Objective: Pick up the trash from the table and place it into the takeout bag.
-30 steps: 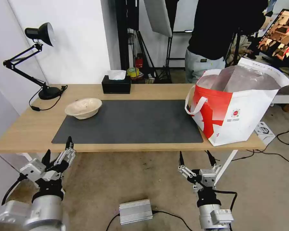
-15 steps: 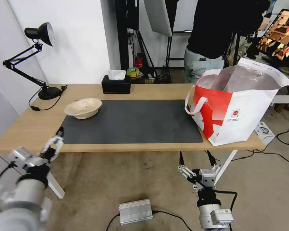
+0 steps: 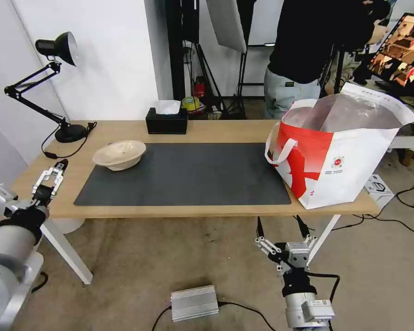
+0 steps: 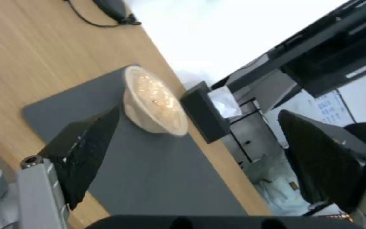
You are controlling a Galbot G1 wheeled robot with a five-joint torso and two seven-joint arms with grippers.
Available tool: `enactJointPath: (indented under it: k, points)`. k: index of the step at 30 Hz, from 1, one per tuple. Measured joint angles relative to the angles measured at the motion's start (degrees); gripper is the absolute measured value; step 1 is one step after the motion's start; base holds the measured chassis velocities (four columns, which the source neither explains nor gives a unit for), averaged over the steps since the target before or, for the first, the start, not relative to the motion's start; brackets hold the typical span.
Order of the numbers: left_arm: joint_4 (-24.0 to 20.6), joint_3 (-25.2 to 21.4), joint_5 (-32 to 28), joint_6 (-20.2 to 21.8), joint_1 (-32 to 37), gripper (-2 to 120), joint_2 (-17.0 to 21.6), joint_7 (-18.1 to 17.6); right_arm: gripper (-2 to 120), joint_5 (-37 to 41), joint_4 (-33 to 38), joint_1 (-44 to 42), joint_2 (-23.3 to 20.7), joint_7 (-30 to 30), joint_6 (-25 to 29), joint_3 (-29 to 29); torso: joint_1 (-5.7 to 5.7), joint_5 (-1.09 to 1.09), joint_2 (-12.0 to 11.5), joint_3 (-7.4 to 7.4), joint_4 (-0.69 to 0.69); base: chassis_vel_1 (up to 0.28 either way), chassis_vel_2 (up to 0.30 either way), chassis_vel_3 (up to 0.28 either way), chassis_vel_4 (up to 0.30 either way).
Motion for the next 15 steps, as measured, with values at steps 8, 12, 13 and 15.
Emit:
enactJointPath:
  k: [8, 12, 13, 15]
  points:
    - [4.4, 2.2, -5.0, 0.3, -5.6, 100, 4.9, -5.3, 100, 0.0, 0.0, 0.0, 0.0, 0.0, 0.0, 0.0, 0.0, 0.01, 0.0, 0.0, -0.01, 0.0, 0.0, 0.0, 0.0]
    - [6.8, 3.7, -6.6, 0.9, -7.9, 100, 6.8, -6.7, 100, 0.0, 0.0, 0.0, 0.0, 0.0, 0.0, 0.0, 0.0, 0.0, 0.0, 0.0, 0.0, 0.0, 0.0, 0.0, 0.0]
    - [7.8, 4.5, -7.2, 1.1, -9.0, 100, 7.6, -7.1, 100, 0.0, 0.0, 0.0, 0.0, 0.0, 0.0, 0.0, 0.0, 0.01, 0.0, 0.0, -0.01, 0.0, 0.0, 0.0, 0.0]
    - [8.6, 5.2, -7.8, 1.1, -10.1, 100, 8.2, -7.4, 100, 0.0, 0.0, 0.0, 0.0, 0.0, 0.0, 0.0, 0.0, 0.0, 0.0, 0.0, 0.0, 0.0, 0.0, 0.0, 0.0]
